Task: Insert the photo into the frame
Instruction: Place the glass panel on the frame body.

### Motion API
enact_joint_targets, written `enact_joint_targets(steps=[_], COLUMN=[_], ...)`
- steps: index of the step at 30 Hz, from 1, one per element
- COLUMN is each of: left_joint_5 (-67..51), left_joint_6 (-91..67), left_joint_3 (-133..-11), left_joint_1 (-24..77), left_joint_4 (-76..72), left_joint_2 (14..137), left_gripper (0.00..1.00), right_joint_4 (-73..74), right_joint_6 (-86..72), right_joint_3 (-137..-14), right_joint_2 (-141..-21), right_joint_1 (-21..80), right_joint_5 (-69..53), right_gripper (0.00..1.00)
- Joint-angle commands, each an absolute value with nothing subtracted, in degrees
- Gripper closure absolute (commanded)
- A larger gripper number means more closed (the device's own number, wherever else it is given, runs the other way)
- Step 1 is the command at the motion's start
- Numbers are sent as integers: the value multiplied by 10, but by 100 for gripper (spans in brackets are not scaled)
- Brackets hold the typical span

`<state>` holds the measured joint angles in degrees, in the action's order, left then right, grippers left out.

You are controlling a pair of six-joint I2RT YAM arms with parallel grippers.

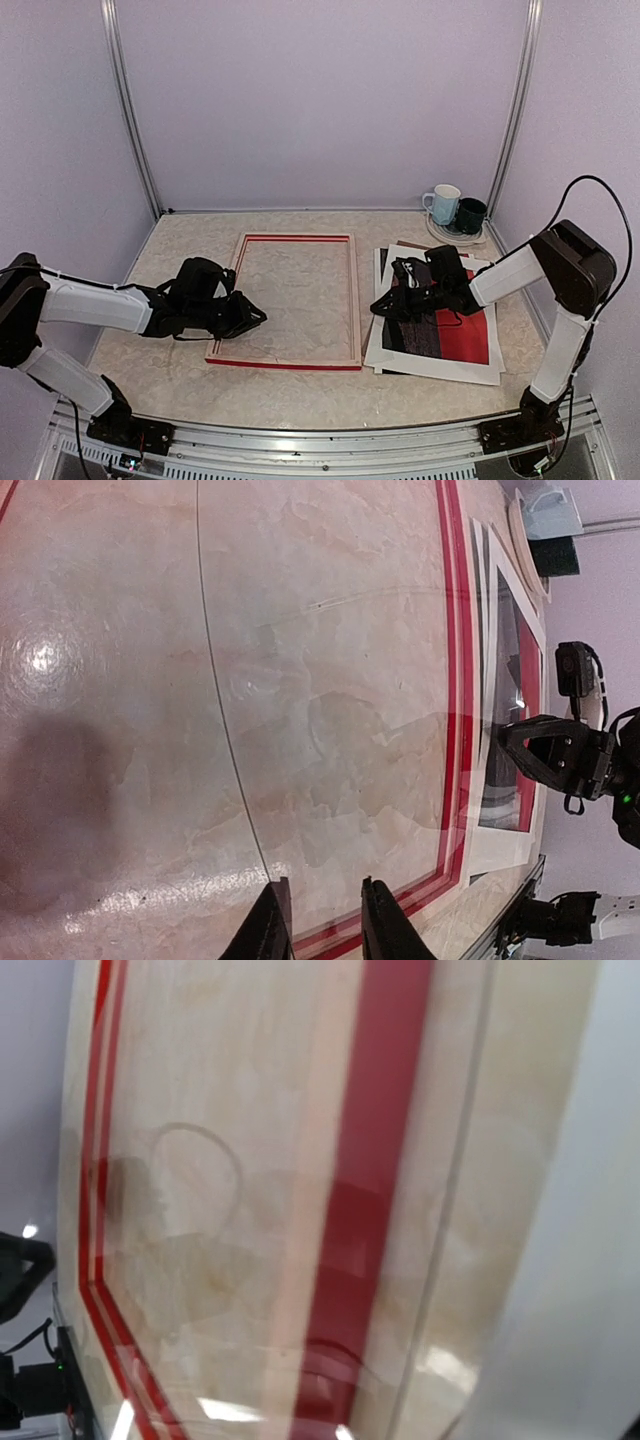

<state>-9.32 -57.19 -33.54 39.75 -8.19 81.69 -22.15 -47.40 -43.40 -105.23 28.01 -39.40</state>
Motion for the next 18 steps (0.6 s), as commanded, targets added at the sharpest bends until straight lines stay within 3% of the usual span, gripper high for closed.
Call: enact_joint_targets(steps=[1,8,18], left_joint_5=[-70,-16,83], left_joint_6=[-547,-511,-478], left_joint_3=[-349,-353,-350], left_joint_1=[406,426,476], left_joint_4=[-64,-44,-10], left_joint_2=[822,801,751], left_gripper=[81,91,91], right_joint_4=[-227,-228,-234], right_joint_6=[-469,-476,-485], right_joint_3=[-433,-434,-449], right_joint_2=[-1017,-1001,-1007], right_joint_1=[279,286,317], right_joint_5=[-407,-414,-408], right_gripper=[88,88,93])
